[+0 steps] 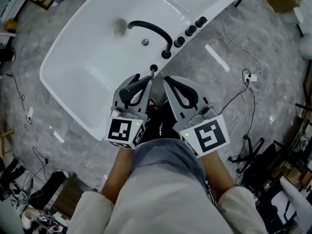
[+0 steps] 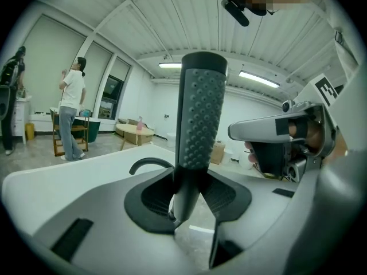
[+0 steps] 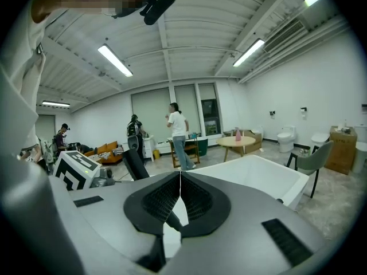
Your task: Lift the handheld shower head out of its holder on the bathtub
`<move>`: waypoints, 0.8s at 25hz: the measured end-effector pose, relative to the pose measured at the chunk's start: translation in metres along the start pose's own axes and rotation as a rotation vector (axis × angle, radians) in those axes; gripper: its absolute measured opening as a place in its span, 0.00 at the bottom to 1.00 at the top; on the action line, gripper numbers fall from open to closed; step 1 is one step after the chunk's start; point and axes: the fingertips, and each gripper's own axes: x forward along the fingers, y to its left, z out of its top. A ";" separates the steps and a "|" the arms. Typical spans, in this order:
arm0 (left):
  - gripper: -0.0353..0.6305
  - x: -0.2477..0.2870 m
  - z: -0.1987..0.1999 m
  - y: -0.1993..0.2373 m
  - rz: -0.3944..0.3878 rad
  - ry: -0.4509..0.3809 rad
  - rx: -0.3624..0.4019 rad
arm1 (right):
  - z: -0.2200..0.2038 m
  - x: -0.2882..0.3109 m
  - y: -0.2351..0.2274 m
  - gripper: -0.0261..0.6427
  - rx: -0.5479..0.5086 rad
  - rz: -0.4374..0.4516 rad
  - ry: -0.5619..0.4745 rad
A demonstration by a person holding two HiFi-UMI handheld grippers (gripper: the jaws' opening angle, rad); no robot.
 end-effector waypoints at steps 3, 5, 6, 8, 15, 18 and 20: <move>0.27 -0.009 0.009 0.000 -0.009 -0.009 0.009 | 0.009 -0.004 0.003 0.07 -0.007 -0.017 -0.014; 0.27 -0.011 0.015 0.001 -0.015 -0.019 0.018 | 0.013 -0.005 0.004 0.07 -0.018 -0.018 -0.025; 0.27 -0.012 0.018 0.001 -0.019 -0.023 0.021 | 0.014 -0.006 0.005 0.07 -0.024 -0.017 -0.029; 0.27 -0.016 0.022 -0.002 -0.027 -0.030 0.029 | 0.016 -0.011 0.007 0.07 -0.035 -0.016 -0.030; 0.27 -0.032 0.044 -0.016 -0.053 -0.059 0.037 | 0.030 -0.029 0.017 0.07 -0.041 -0.035 -0.054; 0.26 -0.034 0.058 -0.013 -0.041 -0.092 0.041 | 0.043 -0.030 0.014 0.07 -0.044 -0.073 -0.055; 0.26 -0.037 0.064 -0.016 -0.042 -0.104 0.037 | 0.049 -0.036 0.018 0.07 -0.035 -0.075 -0.053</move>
